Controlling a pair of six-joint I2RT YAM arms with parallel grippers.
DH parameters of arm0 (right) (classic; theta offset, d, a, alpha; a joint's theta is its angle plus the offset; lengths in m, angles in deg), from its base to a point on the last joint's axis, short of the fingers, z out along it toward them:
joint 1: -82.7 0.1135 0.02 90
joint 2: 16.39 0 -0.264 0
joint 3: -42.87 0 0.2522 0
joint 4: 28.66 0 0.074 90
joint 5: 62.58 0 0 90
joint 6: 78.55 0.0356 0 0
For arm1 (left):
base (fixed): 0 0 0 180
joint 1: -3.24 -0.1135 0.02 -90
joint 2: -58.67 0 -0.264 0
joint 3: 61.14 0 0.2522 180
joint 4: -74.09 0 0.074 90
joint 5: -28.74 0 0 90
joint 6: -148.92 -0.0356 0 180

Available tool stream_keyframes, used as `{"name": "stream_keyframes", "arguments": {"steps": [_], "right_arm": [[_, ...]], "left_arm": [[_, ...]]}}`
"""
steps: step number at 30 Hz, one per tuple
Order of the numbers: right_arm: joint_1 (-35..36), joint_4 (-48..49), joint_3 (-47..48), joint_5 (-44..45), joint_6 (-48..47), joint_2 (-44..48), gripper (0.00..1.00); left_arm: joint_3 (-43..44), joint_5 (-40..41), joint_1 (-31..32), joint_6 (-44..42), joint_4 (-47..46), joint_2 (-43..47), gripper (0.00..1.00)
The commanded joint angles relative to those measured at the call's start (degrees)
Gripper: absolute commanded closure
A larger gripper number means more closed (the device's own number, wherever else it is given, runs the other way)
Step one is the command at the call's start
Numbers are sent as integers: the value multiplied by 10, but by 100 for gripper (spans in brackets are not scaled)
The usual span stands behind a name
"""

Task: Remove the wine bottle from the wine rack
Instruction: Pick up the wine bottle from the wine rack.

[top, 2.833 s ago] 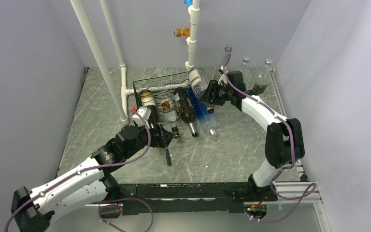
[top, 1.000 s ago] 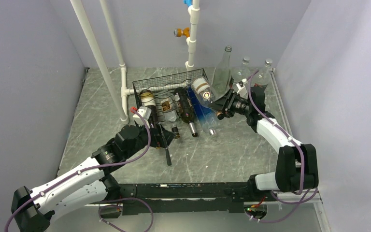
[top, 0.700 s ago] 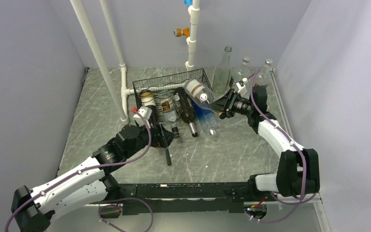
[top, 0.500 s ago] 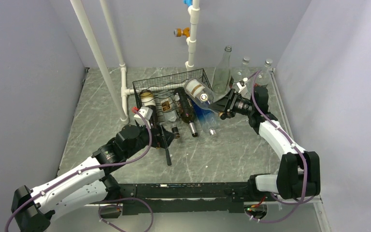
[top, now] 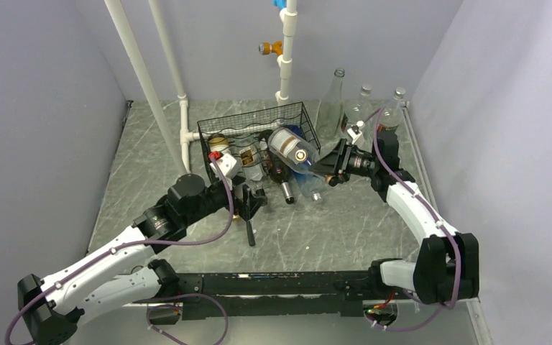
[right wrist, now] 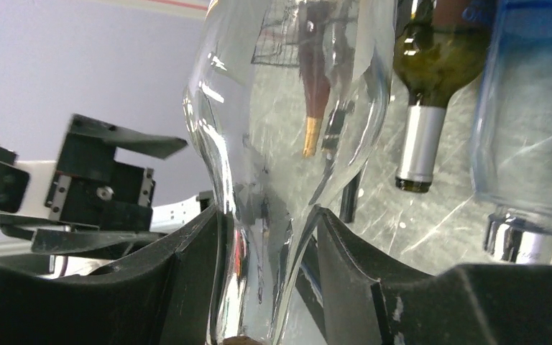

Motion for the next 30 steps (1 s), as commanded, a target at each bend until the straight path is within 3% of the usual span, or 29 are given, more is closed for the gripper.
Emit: {"name": "stream_keyframes", "arguments": {"steps": [1, 12, 30], "right_arm": [[13, 55, 67, -100, -44, 59, 100], [48, -80, 106, -139, -127, 70, 100], [138, -356, 172, -132, -356, 18, 100]], "left_arm": [[52, -58, -2, -166, -3, 2, 1], [101, -149, 2, -430, 39, 3, 0], [167, -71, 102, -592, 68, -125, 1]]}}
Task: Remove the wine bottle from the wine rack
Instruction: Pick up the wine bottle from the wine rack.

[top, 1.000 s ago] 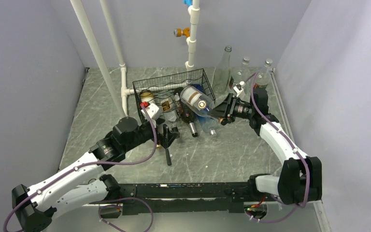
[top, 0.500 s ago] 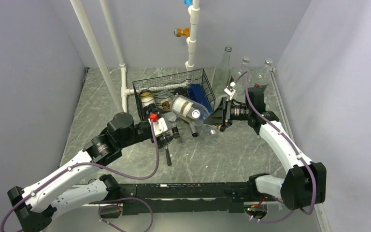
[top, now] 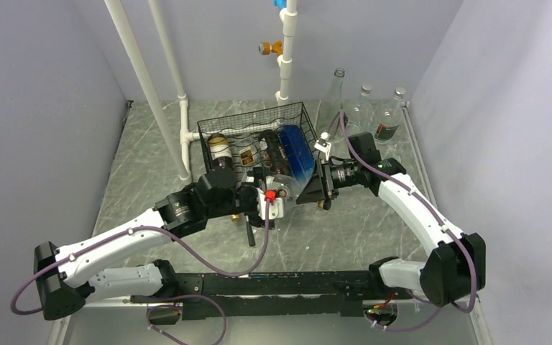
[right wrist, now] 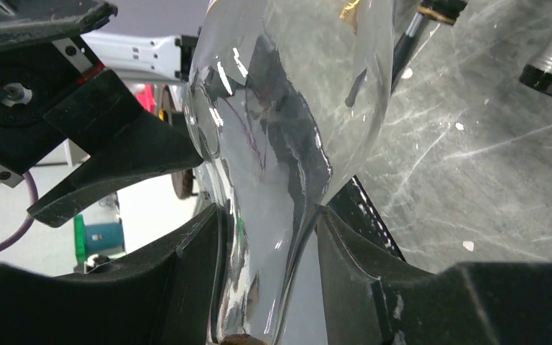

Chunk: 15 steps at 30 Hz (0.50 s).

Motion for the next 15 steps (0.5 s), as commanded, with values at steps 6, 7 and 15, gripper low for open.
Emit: {"name": "stream_keyframes", "arguments": {"steps": [6, 7, 15], "right_arm": [[29, -100, 87, -44, -176, -16, 100], [32, -115, 93, -37, -191, -23, 100], [56, -226, 133, 13, -292, -72, 100]], "left_arm": [[0, -43, 13, -16, -34, -16, 1], [-4, -51, 14, -8, -38, -20, 1], [-60, -85, 27, 49, -104, -42, 1]]}}
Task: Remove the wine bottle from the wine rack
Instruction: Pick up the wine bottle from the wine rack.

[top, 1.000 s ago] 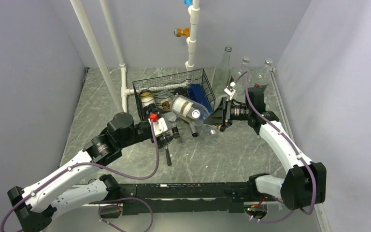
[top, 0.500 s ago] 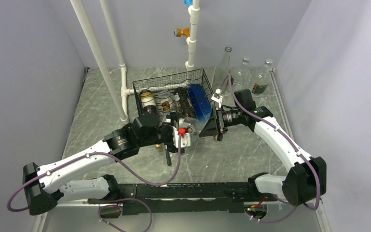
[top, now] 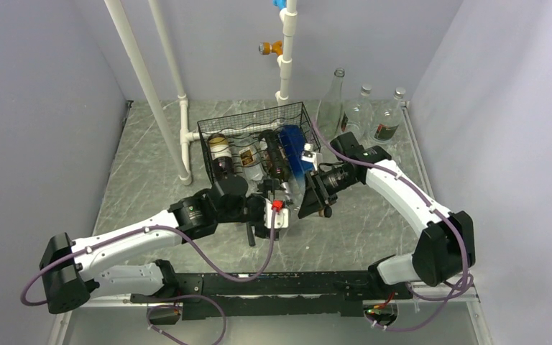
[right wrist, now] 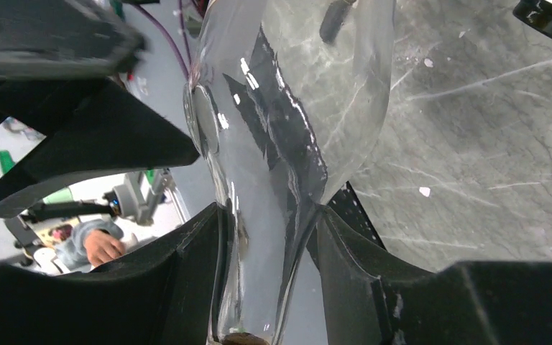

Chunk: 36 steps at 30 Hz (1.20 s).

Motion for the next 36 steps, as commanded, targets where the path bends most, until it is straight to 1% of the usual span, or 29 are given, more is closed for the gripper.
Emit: {"name": "stream_keyframes", "arguments": {"steps": [1, 6, 12, 15, 20, 26, 34, 36], "right_arm": [[14, -25, 64, -41, -85, 6, 100], [24, -37, 71, -10, -92, 10, 100], [44, -59, 76, 12, -101, 12, 100], [55, -79, 87, 39, -113, 8, 100], [62, -98, 101, 83, -123, 2, 100], [63, -128, 118, 117, -135, -10, 100], [67, -151, 128, 139, -145, -26, 100], [70, -152, 129, 141, -145, -24, 100]], "left_arm": [[-20, -40, 11, 44, -64, -10, 1], [-45, -27, 21, 78, -124, -26, 0], [-51, -18, 31, 106, -144, -37, 0], [-60, -21, 35, 132, -160, -43, 0], [-98, -13, 52, 169, -221, -54, 1], [-126, 29, 74, 197, -290, -81, 1], [-120, 135, 111, 190, -343, -148, 1], [-120, 144, 115, 198, -355, -160, 1]]}}
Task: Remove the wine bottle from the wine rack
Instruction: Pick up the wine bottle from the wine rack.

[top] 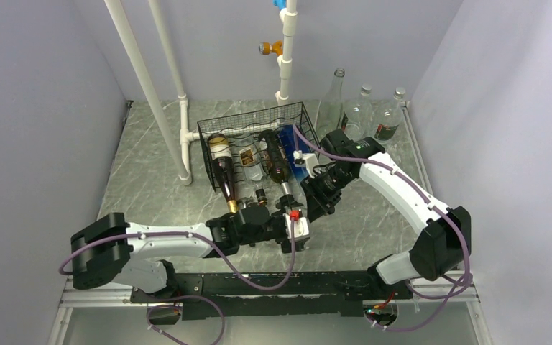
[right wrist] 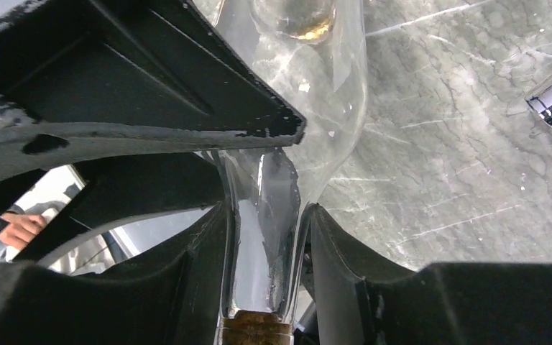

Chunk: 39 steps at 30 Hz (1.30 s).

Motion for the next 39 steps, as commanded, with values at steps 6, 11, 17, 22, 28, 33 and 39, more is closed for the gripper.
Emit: {"name": "stream_keyframes", "arguments": {"steps": [6, 11, 17, 22, 28, 33, 39], "right_arm": [[25, -23, 51, -40, -26, 13, 100], [39, -27, 64, -49, -27, 8, 100], [44, -28, 65, -53, -33, 6, 89], [48, -34, 72, -64, -49, 6, 79], [48, -63, 84, -96, -118, 4, 62], [48, -76, 87, -103, -164, -2, 48], [46, -102, 113, -127, -220, -9, 37]], "left_arm": [[-1, 111, 22, 69, -57, -40, 1], [6, 148, 24, 90, -51, -53, 9], [9, 181, 25, 105, -51, -60, 22], [16, 183, 25, 115, -41, -68, 40], [-4, 181, 25, 134, -55, -60, 61], [-29, 182, 25, 143, -68, -43, 66], [-47, 173, 25, 144, -78, -29, 69]]}}
